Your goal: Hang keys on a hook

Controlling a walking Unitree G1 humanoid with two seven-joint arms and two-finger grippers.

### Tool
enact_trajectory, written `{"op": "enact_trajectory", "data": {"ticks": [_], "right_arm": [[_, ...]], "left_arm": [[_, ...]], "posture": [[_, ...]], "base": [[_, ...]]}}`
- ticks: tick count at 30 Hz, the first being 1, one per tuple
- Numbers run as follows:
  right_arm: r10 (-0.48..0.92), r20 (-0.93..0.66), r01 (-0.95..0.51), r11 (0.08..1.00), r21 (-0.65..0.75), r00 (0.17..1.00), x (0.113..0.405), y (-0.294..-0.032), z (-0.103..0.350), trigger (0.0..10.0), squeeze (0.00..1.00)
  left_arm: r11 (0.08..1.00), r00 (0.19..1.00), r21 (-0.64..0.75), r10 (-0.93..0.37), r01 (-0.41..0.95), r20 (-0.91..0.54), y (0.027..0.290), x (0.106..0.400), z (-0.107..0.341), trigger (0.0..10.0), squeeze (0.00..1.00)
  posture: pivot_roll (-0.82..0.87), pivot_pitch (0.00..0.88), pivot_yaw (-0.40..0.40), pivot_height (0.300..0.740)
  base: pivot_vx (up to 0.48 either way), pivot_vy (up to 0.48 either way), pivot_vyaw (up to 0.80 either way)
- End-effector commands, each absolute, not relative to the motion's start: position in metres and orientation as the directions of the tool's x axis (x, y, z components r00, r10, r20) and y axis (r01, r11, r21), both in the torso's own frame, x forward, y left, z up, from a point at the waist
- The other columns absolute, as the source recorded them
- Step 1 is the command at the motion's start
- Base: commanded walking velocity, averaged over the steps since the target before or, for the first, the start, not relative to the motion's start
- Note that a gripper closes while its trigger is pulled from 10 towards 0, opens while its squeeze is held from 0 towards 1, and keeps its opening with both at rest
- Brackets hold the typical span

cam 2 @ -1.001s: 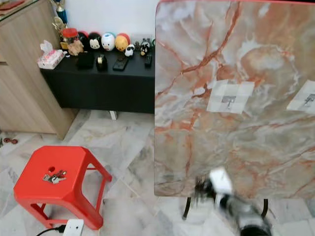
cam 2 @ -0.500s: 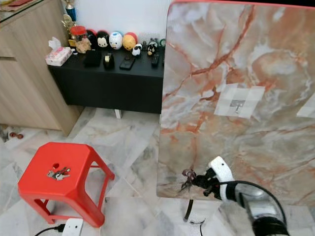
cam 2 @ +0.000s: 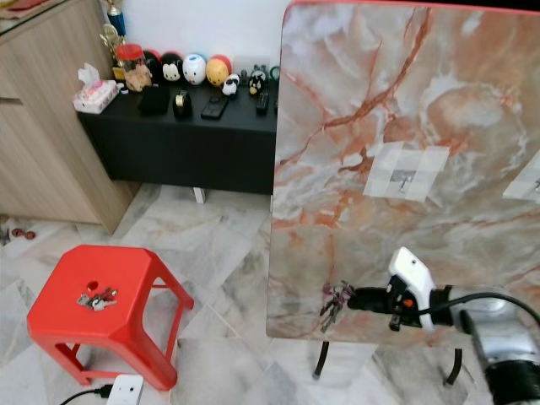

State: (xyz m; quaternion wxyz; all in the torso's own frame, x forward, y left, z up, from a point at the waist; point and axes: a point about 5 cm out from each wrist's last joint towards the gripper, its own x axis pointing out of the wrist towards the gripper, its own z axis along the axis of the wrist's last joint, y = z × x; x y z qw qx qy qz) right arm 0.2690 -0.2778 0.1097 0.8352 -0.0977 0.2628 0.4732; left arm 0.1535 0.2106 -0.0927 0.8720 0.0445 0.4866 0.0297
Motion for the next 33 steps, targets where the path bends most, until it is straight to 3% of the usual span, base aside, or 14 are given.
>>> {"op": "enact_trajectory", "data": {"ticks": [1, 7, 11, 15, 20, 33], "right_arm": [[0.742, -0.508, -0.844, 0.534, 0.052, 0.438, 0.273, -0.284, 0.126, 10.0, 0.0], [0.725, -0.499, -0.839, 0.544, -0.011, 0.476, 0.277, -0.291, 0.145, 10.0, 0.0], [0.768, -0.42, -0.855, 0.516, -0.041, 0.484, 0.281, -0.289, 0.165, 10.0, 0.0], [0.774, -0.346, -0.832, 0.553, -0.04, 0.53, 0.287, -0.288, 0.173, 10.0, 0.0], [0.852, -0.273, -0.881, 0.472, 0.031, 0.447, 0.282, -0.272, 0.172, 10.0, 0.0], [0.863, -0.3, -0.891, 0.447, 0.076, 0.407, 0.273, -0.274, 0.166, 10.0, 0.0]], "left_arm": [[0.994, 0.508, 0.105, 0.086, 0.01, -0.857, 0.209, 0.149, -0.095, 10.0, 0.0], [0.994, 0.508, 0.104, 0.081, 0.017, -0.857, 0.209, 0.149, -0.095, 10.0, 0.0], [0.994, 0.51, 0.104, 0.076, 0.026, -0.857, 0.209, 0.149, -0.095, 10.0, 0.0], [0.994, 0.509, 0.106, 0.076, 0.029, -0.858, 0.209, 0.149, -0.095, 10.0, 0.0], [0.994, 0.509, 0.105, 0.075, 0.03, -0.858, 0.209, 0.149, -0.095, 10.0, 0.0], [0.993, 0.509, 0.111, 0.076, 0.039, -0.857, 0.209, 0.15, -0.094, 10.0, 0.0]], "posture": [[-0.15, 0.047, -0.052, 0.74], [-0.15, 0.039, -0.051, 0.74], [-0.16, 0.037, -0.049, 0.74], [-0.16, 0.027, -0.048, 0.74], [-0.15, 0.026, -0.05, 0.74], [-0.15, 0.047, -0.05, 0.74]], "base": [[0.0, 0.0, 0.0], [0.0, 0.0, 0.0], [0.0, 0.0, 0.0], [0.0, 0.0, 0.0], [0.0, 0.0, 0.0], [0.0, 0.0, 0.0]]}}
